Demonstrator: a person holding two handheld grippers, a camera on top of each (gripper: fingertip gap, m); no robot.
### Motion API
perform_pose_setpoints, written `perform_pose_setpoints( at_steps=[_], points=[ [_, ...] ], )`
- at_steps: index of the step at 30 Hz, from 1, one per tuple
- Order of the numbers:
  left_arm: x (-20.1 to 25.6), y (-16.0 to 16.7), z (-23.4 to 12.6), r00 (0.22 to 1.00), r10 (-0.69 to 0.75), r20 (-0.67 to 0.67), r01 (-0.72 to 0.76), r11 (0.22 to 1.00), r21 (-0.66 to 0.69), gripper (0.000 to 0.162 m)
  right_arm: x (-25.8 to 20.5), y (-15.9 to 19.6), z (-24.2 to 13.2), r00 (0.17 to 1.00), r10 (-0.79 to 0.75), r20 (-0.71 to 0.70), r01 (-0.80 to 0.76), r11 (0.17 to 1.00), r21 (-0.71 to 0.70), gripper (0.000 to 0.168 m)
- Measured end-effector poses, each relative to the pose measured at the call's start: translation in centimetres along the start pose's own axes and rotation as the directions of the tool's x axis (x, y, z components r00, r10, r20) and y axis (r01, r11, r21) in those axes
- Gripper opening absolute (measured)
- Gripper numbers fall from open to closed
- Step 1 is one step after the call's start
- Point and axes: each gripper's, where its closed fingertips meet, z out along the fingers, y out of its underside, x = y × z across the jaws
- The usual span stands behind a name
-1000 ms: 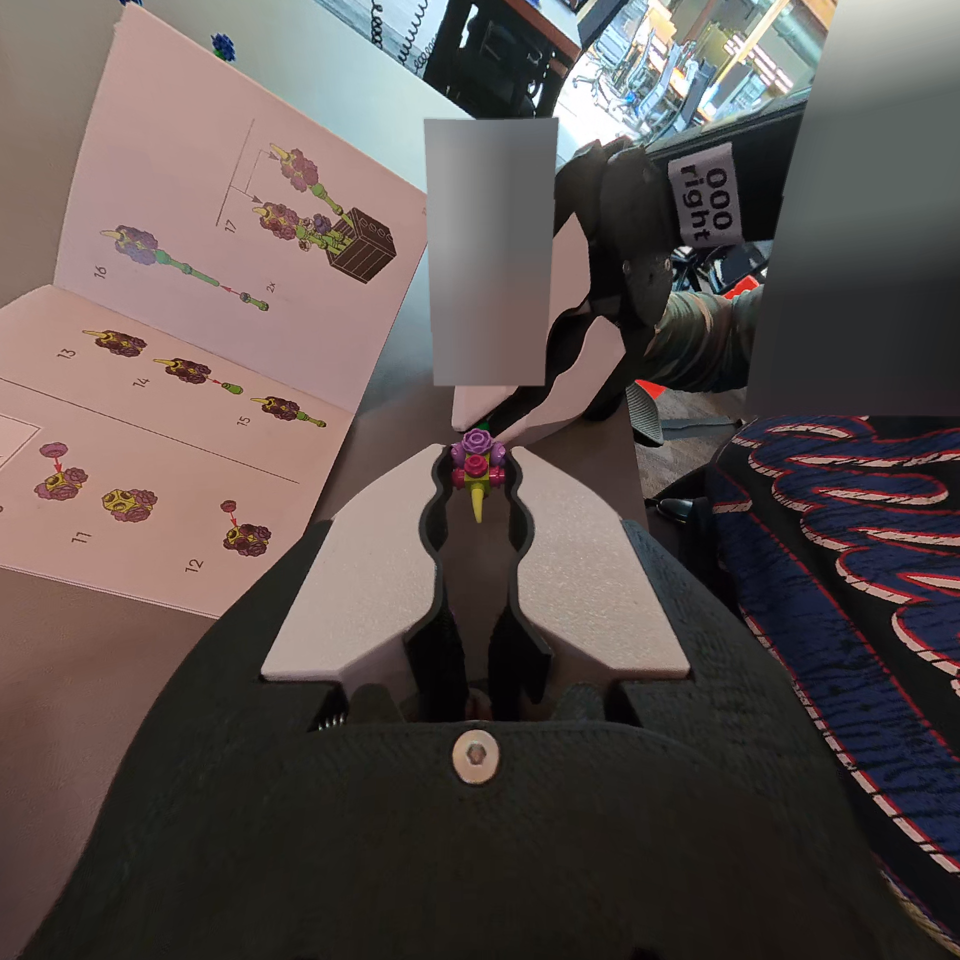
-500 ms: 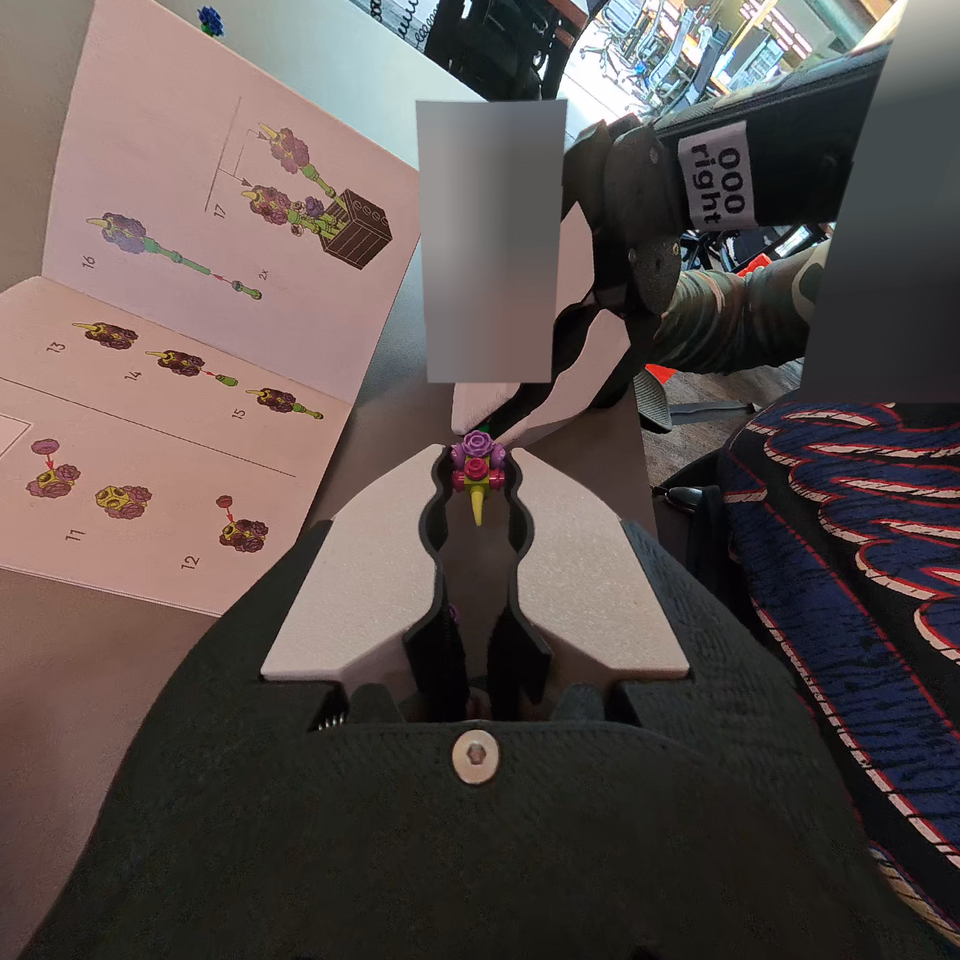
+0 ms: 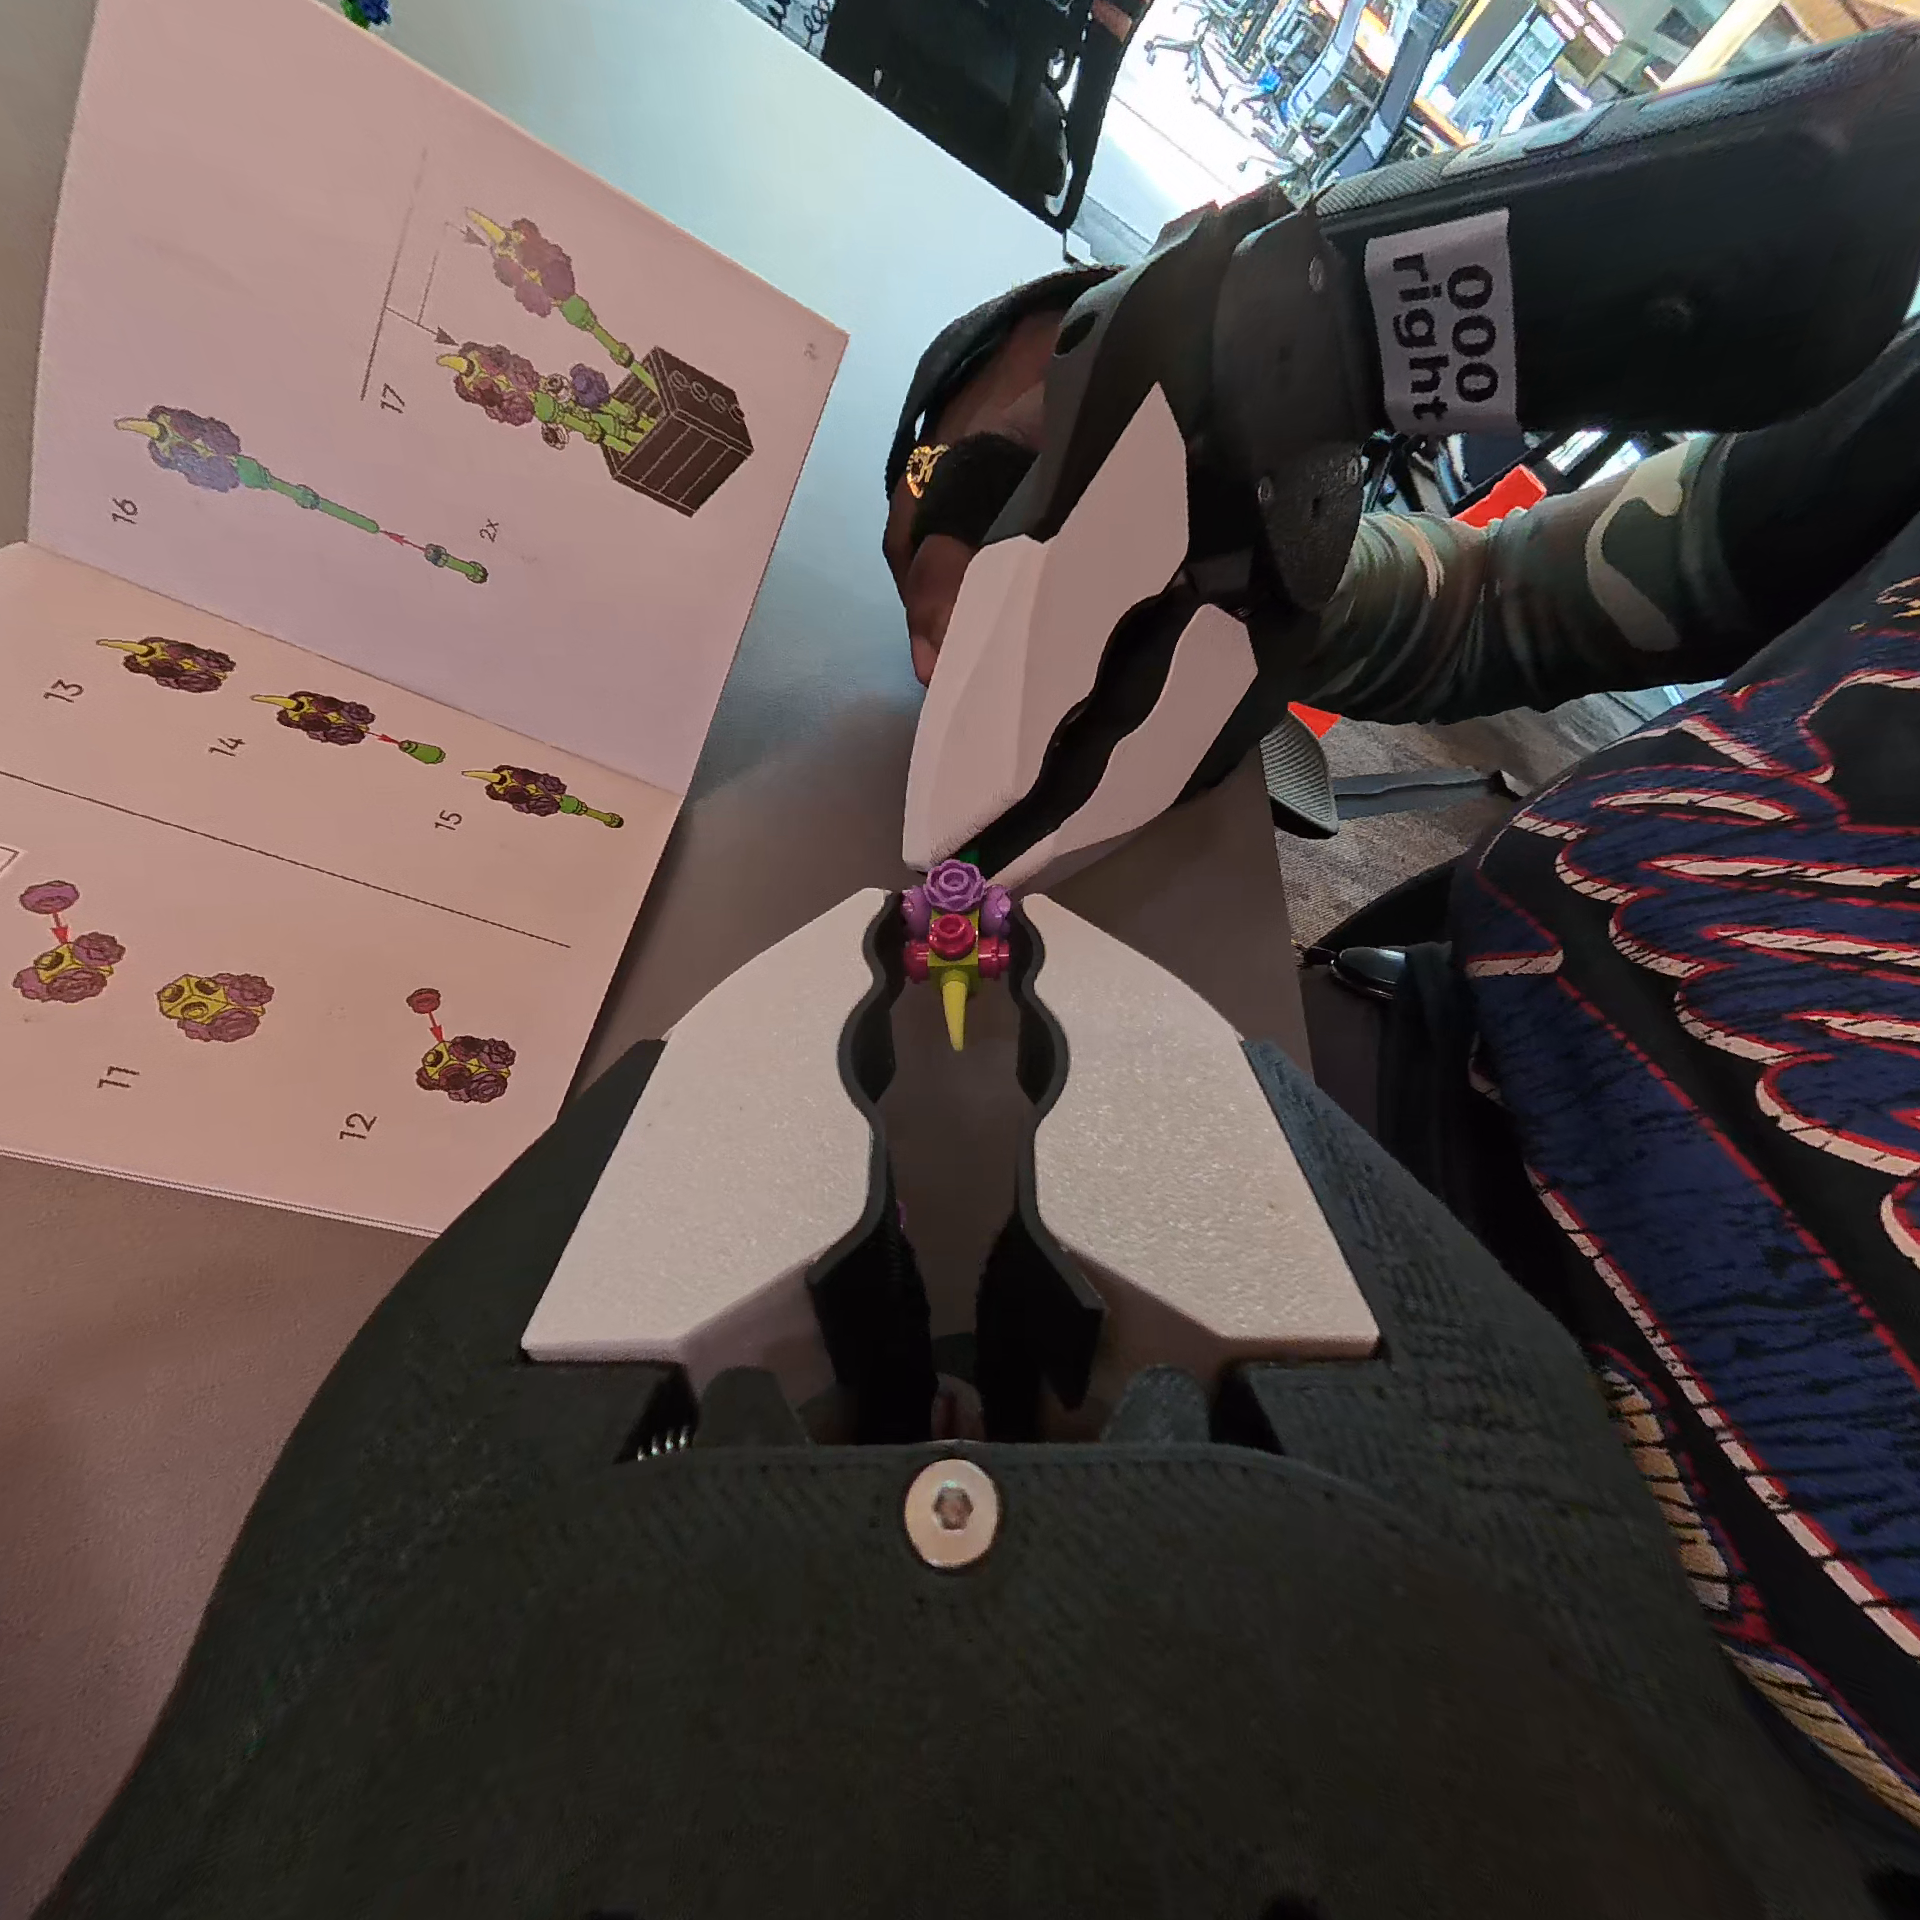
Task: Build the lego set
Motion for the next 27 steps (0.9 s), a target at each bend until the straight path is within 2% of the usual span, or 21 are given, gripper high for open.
perform_pose_setpoints(
  at_steps=[27],
  points=[
    [0.14, 0.14, 0.07, 1.0, 0.003, -0.007, -0.003, 1.0, -0.013, 0.019, -0.2, 0.02, 0.01, 1.0, 0.001, 0.015, -0.001, 1.0, 0.004, 0.007]
  ],
)
